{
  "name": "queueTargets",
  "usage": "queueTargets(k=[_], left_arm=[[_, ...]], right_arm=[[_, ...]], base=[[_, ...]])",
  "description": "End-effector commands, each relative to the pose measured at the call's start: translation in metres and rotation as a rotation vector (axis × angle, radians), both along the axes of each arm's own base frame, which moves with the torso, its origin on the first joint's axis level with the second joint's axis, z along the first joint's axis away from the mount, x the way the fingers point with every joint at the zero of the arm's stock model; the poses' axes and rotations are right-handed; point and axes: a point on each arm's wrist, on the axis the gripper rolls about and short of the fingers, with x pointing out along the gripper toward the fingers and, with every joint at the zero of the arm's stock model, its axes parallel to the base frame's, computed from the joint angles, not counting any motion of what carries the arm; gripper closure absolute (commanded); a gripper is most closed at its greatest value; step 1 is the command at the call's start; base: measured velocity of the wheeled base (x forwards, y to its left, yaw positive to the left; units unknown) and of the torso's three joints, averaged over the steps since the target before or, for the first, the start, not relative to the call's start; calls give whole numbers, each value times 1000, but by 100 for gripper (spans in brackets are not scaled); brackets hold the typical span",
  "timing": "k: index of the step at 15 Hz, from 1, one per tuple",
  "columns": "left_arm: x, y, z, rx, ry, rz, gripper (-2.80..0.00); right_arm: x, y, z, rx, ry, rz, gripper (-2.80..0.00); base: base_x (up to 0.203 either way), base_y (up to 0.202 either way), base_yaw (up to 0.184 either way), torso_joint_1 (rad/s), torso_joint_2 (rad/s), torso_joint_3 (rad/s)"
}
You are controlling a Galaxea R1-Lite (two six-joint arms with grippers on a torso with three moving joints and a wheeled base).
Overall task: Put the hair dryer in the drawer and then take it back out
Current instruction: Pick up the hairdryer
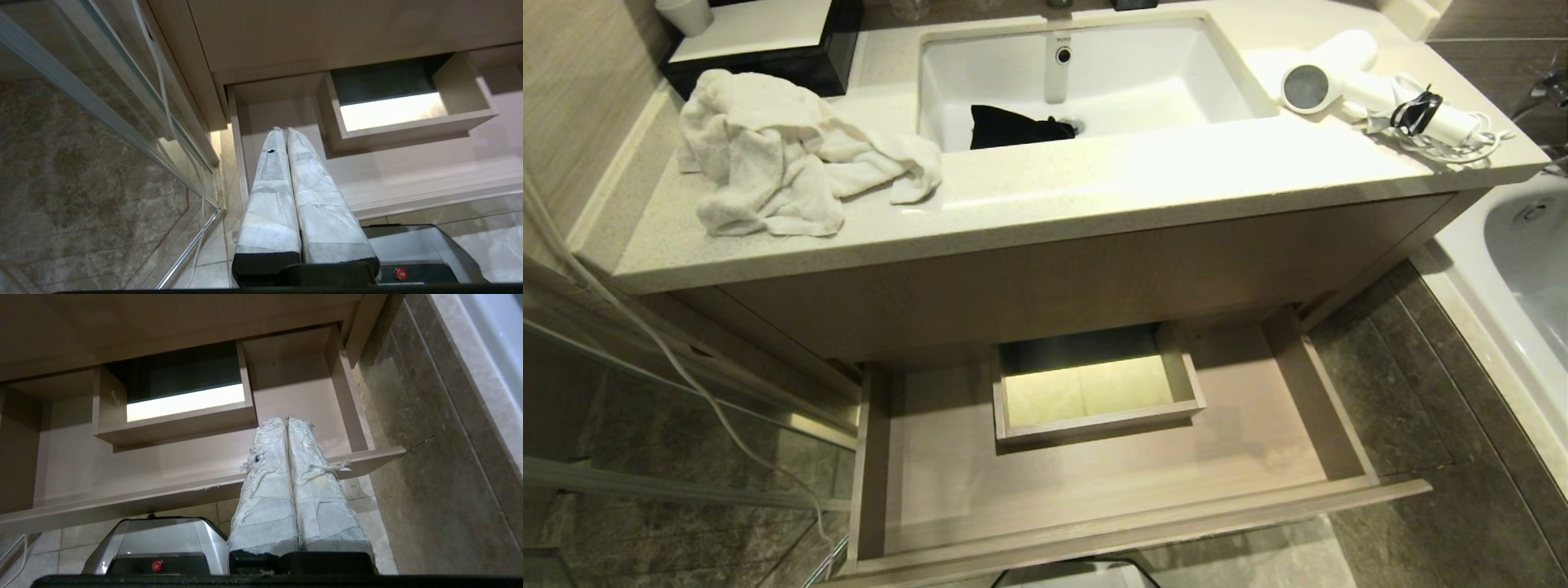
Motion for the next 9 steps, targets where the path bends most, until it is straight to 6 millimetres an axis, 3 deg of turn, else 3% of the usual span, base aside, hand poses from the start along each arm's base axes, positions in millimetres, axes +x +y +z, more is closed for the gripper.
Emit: queueTargets(k=[1,9], left_arm=[[0,0,-1,0,2,0,0],[0,0,0,0,1,0,0]], right_arm=[[0,0,-1,1,0,-1,0],[0,0,-1,-1,0,-1,0]], base=[[0,0,0,246,-479,-227],[0,0,0,185,-353,-175]])
